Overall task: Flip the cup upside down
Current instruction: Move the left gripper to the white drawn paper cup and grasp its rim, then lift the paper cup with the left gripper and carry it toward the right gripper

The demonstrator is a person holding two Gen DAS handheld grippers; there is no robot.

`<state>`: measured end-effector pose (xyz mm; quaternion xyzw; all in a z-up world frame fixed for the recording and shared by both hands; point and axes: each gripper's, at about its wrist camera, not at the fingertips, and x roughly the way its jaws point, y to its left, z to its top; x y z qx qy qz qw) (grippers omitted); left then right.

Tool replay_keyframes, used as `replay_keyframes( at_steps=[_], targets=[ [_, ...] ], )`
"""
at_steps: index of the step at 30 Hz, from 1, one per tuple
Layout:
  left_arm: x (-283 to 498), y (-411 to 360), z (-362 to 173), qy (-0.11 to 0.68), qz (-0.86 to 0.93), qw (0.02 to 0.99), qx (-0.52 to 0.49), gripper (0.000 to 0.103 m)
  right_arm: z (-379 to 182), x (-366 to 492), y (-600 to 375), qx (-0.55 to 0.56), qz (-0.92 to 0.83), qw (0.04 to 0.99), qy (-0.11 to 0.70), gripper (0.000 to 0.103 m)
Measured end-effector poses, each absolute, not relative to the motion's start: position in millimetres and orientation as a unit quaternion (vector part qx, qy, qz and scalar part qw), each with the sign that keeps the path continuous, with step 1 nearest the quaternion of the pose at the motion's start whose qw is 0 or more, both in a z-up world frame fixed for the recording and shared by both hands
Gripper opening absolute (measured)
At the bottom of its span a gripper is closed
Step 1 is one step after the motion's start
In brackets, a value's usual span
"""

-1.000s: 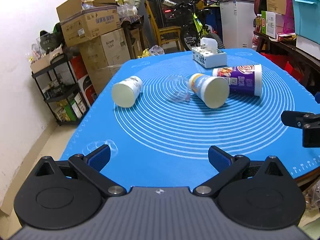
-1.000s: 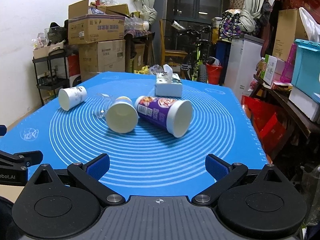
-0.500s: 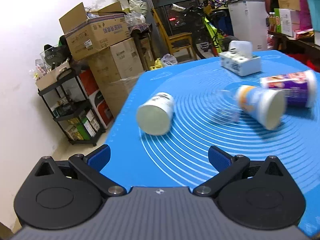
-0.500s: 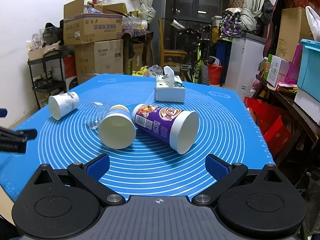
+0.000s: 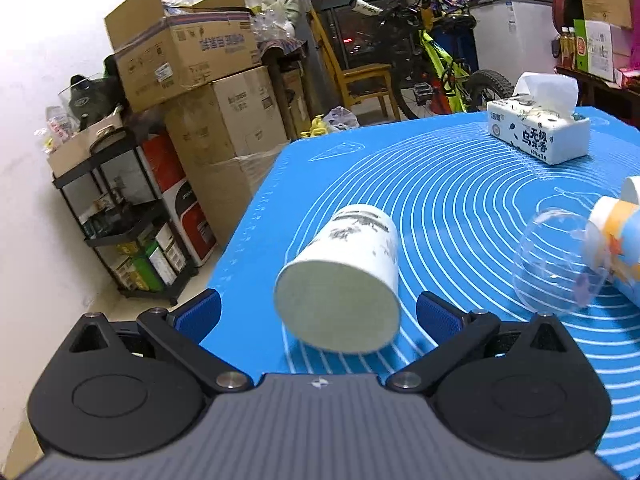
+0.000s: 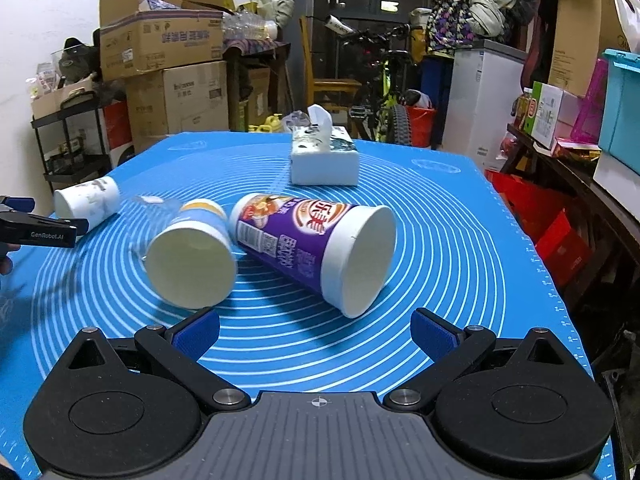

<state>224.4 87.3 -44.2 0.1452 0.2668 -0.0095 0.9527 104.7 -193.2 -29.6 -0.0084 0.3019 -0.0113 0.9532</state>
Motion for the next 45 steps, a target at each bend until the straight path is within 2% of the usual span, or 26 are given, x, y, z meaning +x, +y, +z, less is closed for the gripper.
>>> replay_keyframes(
  at_steps=[10, 12, 15, 22, 30, 35, 45],
  targets=[
    [246, 88, -51, 0.263, -0.025, 0.955, 0.138, 0.101, -36, 116, -196, -0.012, -0.021, 0.951, 0.308, 0.101],
    [247, 88, -49, 0.258, -0.025, 0.956, 0.137, 0.082, -37, 117, -198, -0.01, -0.022, 0.951, 0.309, 0.101],
    [253, 89, -51, 0.281, -0.026, 0.951, 0.127, 0.072, -38, 116, -198, -0.01, -0.022, 0.951, 0.308, 0.101],
    [234, 88, -42, 0.288, -0.027, 0.95, 0.115, 0.07, -37, 112, -201, -0.003, -0.025, 0.951, 0.308, 0.101],
    [174, 74, -25, 0.298, -0.026, 0.949, 0.101, 0.068, -26, 87, -208, 0.012, -0.014, 0.955, 0.296, 0.101],
    [136, 54, -10, 0.298, -0.031, 0.95, 0.091, 0.064, -17, 64, -217, 0.022, -0.011, 0.957, 0.29, 0.101],
    [90, -3, 4, 0.271, -0.077, 0.955, 0.089, 0.064, -4, 22, -240, 0.036, -0.017, 0.96, 0.276, 0.101]
  ],
)
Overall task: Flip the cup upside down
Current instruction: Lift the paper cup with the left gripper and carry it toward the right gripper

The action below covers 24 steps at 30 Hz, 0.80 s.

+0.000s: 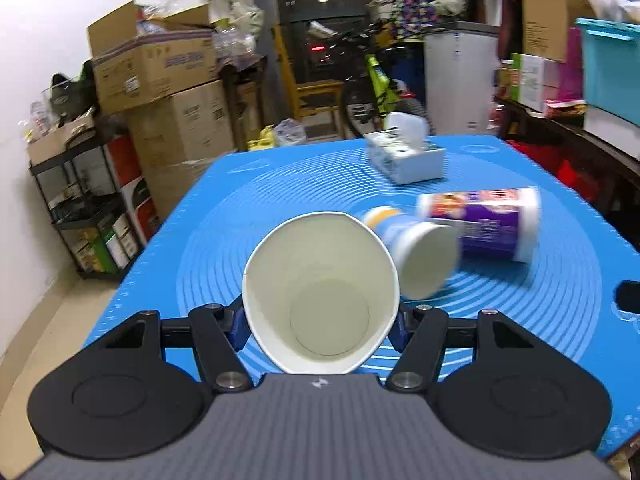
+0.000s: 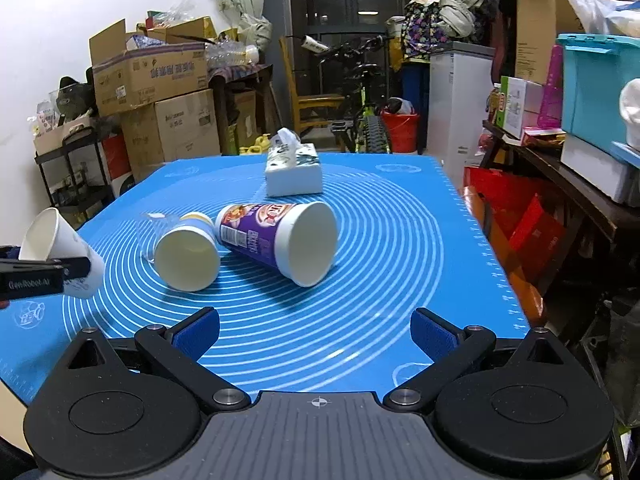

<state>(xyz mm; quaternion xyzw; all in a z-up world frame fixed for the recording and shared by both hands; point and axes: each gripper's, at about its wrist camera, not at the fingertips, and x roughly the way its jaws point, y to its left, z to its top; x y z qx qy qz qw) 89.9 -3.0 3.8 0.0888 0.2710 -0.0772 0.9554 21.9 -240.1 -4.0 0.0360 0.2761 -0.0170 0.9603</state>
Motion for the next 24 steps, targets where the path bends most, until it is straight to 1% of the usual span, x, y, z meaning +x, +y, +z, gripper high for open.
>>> replay_keyframes(
  at_steps=[7, 12, 22, 24],
  targets=[
    [86, -41, -13, 0.269, -0.098, 0.95, 0.121, 0.064, -4, 7, -253, 0.04, -0.026, 0.96, 0.274, 0.101],
    [77, -53, -28, 0.28, -0.11, 0.942, 0.149, 0.064, -10, 7, -259, 0.046, -0.034, 0.959, 0.279, 0.101],
    [57, -73, -37, 0.29, -0.137, 0.928, 0.191, 0.065, -14, 5, -256, 0.043, -0.032, 0.958, 0.282, 0.101],
    [52, -78, -38, 0.287, -0.145, 0.925, 0.202, 0.07, -14, 3, -256, 0.043, -0.033, 0.958, 0.282, 0.101]
  ],
)
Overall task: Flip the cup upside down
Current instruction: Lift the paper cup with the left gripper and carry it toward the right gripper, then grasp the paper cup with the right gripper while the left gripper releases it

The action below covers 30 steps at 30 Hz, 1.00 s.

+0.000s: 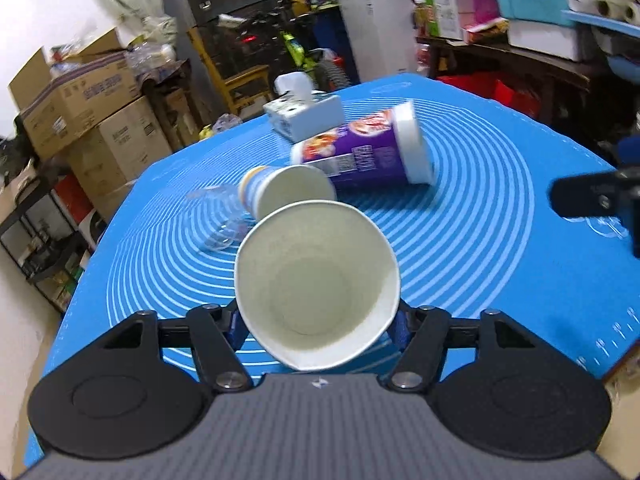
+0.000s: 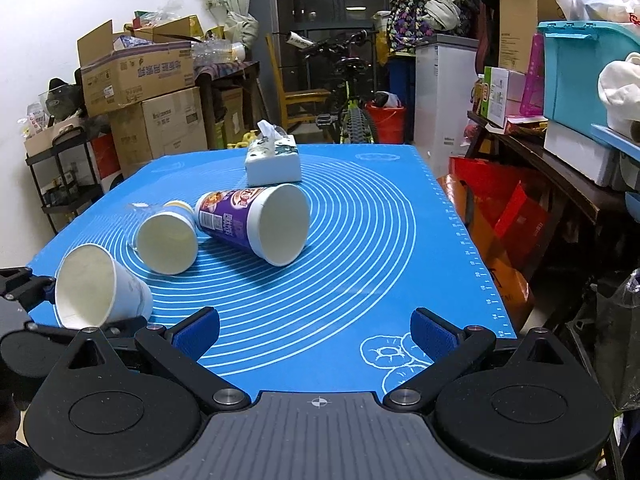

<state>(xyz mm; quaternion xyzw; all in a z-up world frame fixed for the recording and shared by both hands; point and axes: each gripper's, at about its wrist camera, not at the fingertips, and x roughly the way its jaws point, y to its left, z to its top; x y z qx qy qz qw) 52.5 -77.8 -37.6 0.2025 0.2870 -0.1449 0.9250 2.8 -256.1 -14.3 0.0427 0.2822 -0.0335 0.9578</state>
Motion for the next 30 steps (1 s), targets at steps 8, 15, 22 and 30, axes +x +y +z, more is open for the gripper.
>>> replay_keyframes(
  at_steps=[8, 15, 22, 30],
  targets=[
    [41, -97, -46, 0.298, -0.176, 0.908, 0.234, 0.09, -12, -6, -264, 0.045, -0.043, 0.958, 0.28, 0.101],
    [40, -102, -47, 0.306, -0.175, 0.904, 0.241, 0.093, -13, -9, -268, 0.045, -0.047, 0.958, 0.28, 0.101],
    [39, -101, -44, 0.314, -0.176, 0.905, 0.226, 0.093, -13, -9, -268, 0.045, -0.047, 0.958, 0.28, 0.101],
    [32, -100, -33, 0.306, -0.187, 0.912, 0.199, 0.093, -7, -9, -266, 0.039, -0.043, 0.958, 0.279, 0.101]
  ],
)
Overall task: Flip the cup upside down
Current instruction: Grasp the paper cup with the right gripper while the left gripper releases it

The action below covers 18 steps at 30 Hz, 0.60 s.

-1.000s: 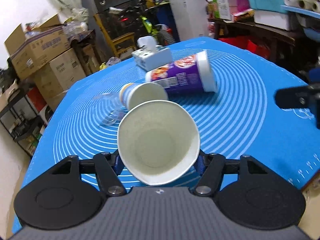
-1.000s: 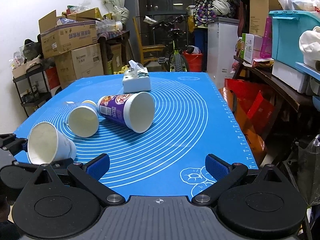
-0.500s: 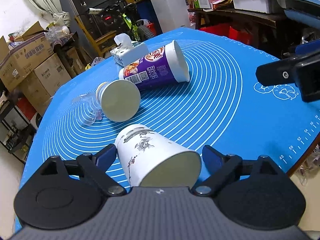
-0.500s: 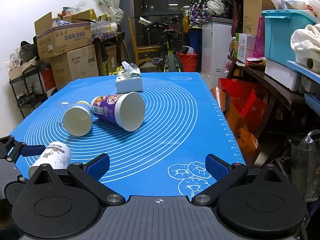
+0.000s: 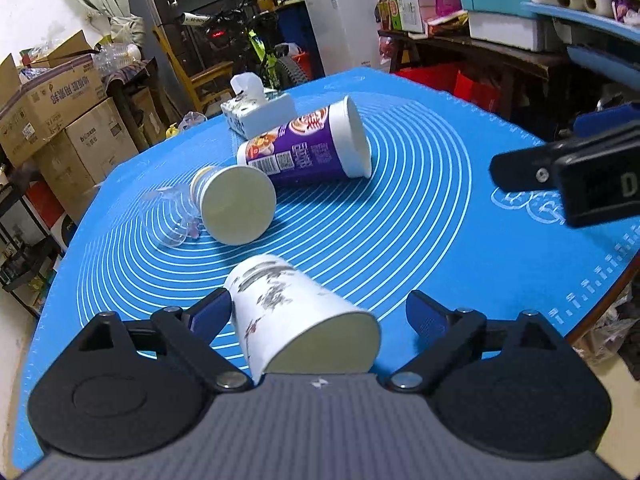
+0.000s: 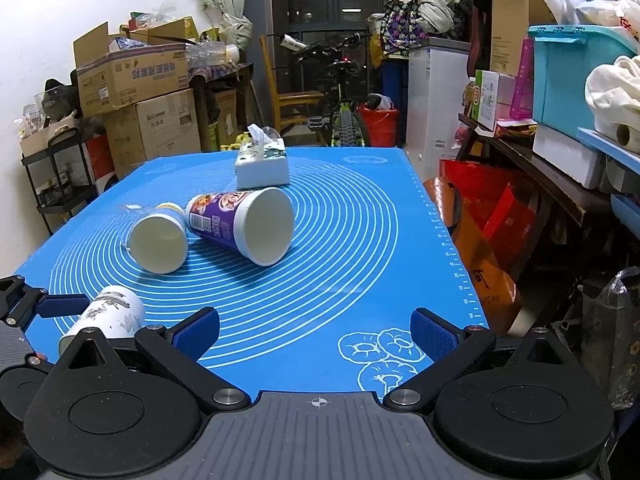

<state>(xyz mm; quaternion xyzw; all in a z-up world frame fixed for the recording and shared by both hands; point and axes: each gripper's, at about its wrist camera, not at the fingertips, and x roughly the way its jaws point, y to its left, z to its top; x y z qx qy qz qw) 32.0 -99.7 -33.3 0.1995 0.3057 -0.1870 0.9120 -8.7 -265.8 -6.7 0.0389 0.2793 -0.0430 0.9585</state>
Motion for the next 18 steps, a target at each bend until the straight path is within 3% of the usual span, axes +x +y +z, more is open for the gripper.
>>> replay_keyframes(
  at_steps=[14, 18],
  targets=[
    [24, -71, 1, 0.272, -0.194, 0.935, 0.116, 0.094, 23, 0, -260, 0.031, -0.017, 0.959, 0.282, 0.101],
    [28, -52, 17, 0.269, -0.182, 0.942, 0.082, 0.102, 38, 12, -248, 0.026, 0.014, 0.955, 0.294, 0.101]
  ],
)
